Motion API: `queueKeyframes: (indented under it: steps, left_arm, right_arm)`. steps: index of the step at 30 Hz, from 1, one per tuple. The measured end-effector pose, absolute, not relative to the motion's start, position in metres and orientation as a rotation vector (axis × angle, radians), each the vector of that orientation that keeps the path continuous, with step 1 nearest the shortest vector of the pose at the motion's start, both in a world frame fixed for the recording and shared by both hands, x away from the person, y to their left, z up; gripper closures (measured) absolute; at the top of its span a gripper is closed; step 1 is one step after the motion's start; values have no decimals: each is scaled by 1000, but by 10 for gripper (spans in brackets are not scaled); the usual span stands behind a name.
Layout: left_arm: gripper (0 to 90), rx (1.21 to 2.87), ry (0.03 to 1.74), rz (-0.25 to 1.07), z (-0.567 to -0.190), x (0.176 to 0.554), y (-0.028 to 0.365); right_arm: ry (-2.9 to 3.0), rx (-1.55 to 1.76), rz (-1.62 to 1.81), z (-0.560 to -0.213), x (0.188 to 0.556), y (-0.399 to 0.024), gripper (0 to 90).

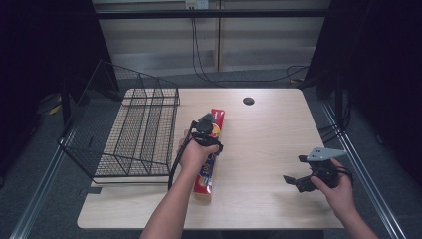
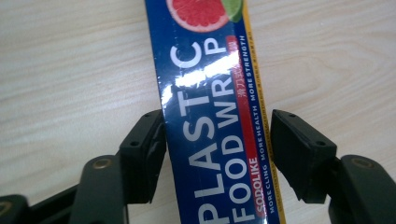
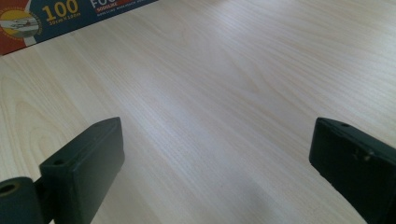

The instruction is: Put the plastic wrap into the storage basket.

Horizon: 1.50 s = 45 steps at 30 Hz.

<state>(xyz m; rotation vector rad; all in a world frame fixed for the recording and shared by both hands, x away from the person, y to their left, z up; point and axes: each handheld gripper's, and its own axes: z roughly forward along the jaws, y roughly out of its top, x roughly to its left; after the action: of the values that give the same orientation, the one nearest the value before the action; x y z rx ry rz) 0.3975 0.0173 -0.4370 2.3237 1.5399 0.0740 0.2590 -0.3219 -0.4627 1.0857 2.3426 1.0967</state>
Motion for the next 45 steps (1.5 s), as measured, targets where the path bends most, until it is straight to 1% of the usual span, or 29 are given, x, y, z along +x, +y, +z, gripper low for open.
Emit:
queueKeyframes:
  steps: [3,10,11,14,15,18,24,27,35,37,42,45]
  left_arm:
    - [390,2304,1582,74,-437,398,16]
    - [427,2298,1616,64,-436,400,15]
    - [427,2298,1626,47,-435,400,15]
    - [446,2349,1625,35,-433,403,15]
    - [454,2348,1636,12,-432,404,14]
    - [458,2360,1629,0,-429,405,14]
    - [466,2363,1614,-57,-410,406,15]
    - [466,2373,1610,-43,-401,405,14]
    - [473,2387,1591,-77,-384,406,15]
    - [474,2360,1600,-87,-377,408,16]
    - [475,2368,1605,-82,-367,409,21]
    - [477,2346,1619,-85,-361,409,24]
  right_arm:
    - [2343,1085,1096,-463,259,-321,33]
    - [2343,1084,1101,-462,259,-322,33]
    - [2344,1083,1101,-462,259,-322,33]
    - [2337,1086,1100,-462,259,-322,33]
    - [2338,1088,1100,-462,259,-323,33]
    - [2335,1093,1100,-462,259,-323,33]
    - [2323,1099,1105,-461,259,-325,33]
    - [2328,1100,1108,-461,259,-324,33]
    - [2320,1101,1109,-460,259,-325,33]
    - [2316,1104,1112,-460,259,-326,33]
    - [2311,1109,1120,-460,259,-327,33]
    - [2307,1105,1122,-460,259,-327,33]
